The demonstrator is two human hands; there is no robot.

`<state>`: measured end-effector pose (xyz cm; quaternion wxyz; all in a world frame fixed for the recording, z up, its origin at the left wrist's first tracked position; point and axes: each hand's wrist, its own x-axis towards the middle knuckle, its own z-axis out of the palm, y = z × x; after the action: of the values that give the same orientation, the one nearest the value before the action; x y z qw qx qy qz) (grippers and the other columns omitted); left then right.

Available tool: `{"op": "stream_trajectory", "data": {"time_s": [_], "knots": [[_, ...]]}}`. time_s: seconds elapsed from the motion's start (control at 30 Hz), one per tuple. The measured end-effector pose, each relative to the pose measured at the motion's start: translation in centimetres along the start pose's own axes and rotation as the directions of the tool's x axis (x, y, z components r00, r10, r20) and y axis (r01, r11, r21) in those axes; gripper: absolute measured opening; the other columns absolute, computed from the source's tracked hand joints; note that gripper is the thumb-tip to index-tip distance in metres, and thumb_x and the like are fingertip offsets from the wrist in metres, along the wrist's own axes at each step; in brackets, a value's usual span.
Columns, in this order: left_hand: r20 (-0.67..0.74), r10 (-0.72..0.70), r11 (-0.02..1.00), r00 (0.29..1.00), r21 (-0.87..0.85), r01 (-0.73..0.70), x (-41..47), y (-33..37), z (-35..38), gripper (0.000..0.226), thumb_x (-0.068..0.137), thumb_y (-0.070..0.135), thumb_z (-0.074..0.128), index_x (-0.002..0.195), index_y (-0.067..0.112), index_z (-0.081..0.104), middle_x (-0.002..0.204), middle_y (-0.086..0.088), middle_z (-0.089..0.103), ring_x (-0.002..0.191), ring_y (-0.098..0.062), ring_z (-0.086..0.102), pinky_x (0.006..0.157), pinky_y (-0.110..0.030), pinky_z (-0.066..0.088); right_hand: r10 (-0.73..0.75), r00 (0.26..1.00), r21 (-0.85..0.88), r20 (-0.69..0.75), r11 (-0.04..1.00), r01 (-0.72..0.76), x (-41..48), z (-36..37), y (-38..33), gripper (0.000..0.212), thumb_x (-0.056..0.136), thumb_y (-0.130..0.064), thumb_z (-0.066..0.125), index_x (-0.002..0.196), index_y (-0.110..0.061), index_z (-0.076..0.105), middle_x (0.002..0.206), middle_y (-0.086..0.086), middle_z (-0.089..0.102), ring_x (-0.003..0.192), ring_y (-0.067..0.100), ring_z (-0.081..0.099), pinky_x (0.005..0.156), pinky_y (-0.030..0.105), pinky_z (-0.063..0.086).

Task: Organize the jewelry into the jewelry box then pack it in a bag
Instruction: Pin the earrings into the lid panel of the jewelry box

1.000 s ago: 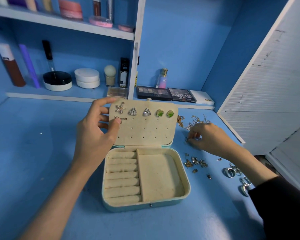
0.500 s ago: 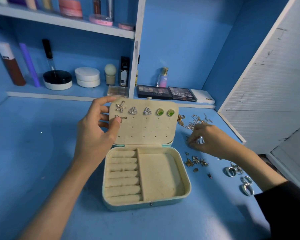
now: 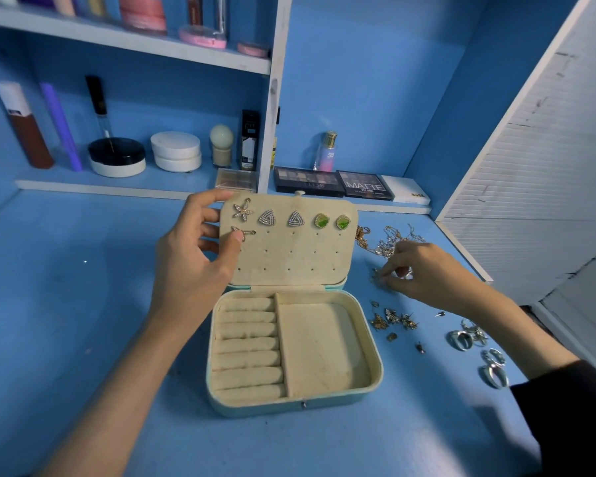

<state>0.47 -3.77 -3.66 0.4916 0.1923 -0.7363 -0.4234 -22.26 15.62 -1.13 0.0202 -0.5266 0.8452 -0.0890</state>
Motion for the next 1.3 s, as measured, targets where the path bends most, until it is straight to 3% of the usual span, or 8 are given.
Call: {"op": "stream_trajectory", "data": {"time_s": [0.4,0.6,0.8,0.97,1.3], "knots": [[0.003,0.015,1.000,1.000,0.025,-0.015,-0.1,0.1,-0.1,0.037,0.081,0.015,0.060,0.113,0.030,0.052,0.096,0.014,0.065,0.082,-0.007,0.064,0.067,-0.024,0.054,0.028,0.999,-0.034,0.017,0.999,-0.027,-0.2,0.5,-0.5,0.011,0.085,-0.031,0.064,0.086,-0.022,0.070,0.086,-0.007,0.054,0.080,0.014,0.055,0.072,0.038,0.050],[0.001,0.012,1.000,1.000,0.028,-0.012,-0.1,0.2,-0.1,0.035,0.080,0.019,0.059,0.113,0.029,0.052,0.097,0.013,0.065,0.083,-0.009,0.064,0.068,-0.026,0.055,0.035,0.999,0.024,0.015,0.999,-0.036,-0.4,0.6,-0.1,0.007,0.083,-0.024,0.066,0.085,-0.024,0.072,0.084,-0.008,0.057,0.077,0.013,0.056,0.071,0.041,0.051],[0.008,0.007,1.000,1.000,0.028,-0.007,-0.1,0.2,-0.1,0.036,0.080,0.019,0.059,0.113,0.030,0.052,0.098,0.011,0.066,0.084,-0.008,0.064,0.068,-0.026,0.055,0.082,0.994,0.021,-0.073,0.997,-0.080,0.1,0.5,0.3,0.007,0.082,-0.021,0.064,0.080,-0.026,0.070,0.072,-0.013,0.049,0.072,0.016,0.051,0.068,0.039,0.049],[0.001,0.008,0.999,1.000,0.032,-0.008,-0.1,0.2,-0.1,0.035,0.080,0.018,0.059,0.113,0.029,0.052,0.096,0.013,0.065,0.083,-0.009,0.064,0.069,-0.029,0.055,0.094,0.994,-0.048,-0.051,0.994,-0.096,0.7,0.8,0.4,0.005,0.084,-0.028,0.064,0.083,-0.026,0.069,0.071,-0.015,0.044,0.070,0.010,0.045,0.057,0.026,0.035],[0.003,-0.001,1.000,1.000,0.030,0.001,-0.1,0.2,-0.1,0.035,0.080,0.019,0.059,0.112,0.031,0.052,0.096,0.014,0.066,0.084,-0.009,0.064,0.070,-0.031,0.055,0.106,0.994,-0.062,-0.023,0.992,-0.107,1.1,0.8,0.1,0.010,0.083,-0.033,0.065,0.076,-0.031,0.058,0.072,-0.014,0.044,0.073,0.013,0.046,0.059,0.026,0.031]]}}
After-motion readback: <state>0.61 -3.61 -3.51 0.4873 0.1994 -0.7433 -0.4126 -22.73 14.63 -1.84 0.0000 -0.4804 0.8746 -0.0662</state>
